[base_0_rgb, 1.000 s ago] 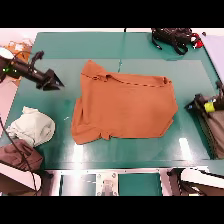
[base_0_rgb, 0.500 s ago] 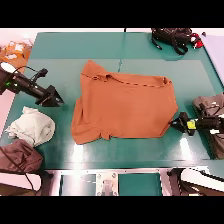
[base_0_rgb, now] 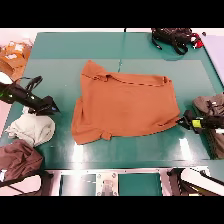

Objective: Fold the shirts.

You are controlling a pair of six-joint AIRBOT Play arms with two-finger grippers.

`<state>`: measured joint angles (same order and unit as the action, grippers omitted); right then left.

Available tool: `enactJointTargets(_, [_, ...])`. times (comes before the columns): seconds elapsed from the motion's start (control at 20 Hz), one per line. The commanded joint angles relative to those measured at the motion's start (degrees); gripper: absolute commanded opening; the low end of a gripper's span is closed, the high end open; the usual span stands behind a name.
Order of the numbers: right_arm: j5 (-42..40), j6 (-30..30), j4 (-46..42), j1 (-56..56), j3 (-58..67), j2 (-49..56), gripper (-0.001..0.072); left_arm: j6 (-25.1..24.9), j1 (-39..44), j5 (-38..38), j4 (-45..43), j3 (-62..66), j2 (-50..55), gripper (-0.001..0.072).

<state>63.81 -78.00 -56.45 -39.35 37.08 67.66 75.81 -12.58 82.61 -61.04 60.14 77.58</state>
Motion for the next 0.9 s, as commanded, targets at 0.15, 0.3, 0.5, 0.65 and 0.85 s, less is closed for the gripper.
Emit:
enactJointTargets(0.15, [5.31,-10.32,-9.01,-2.16,-1.07,-11.63,0.0253,-3.28,0.02,-10.69,7.96,-14.80,-0.96,0.0436])
enactJointTargets(0.3, [4.90,-10.34,-8.52,-2.21,-0.83,-11.65,0.0264,-9.68,0.04,-16.11,18.78,-22.71,-0.87,0.0436])
enactJointTargets(0.5, [3.48,-10.34,-8.48,-2.21,-0.63,-11.63,0.0264,-12.13,0.04,-22.80,21.55,-28.85,-0.79,0.0435])
enactJointTargets(0.65, [2.43,-10.32,-8.50,-2.21,-0.63,-11.63,0.0294,-17.92,0.04,-24.37,29.68,-29.97,-0.42,0.0434])
enactJointTargets(0.85, [3.65,-9.53,-8.50,-4.72,1.16,-8.15,0.0333,-22.67,0.04,-20.70,34.05,-29.97,3.37,0.0402])
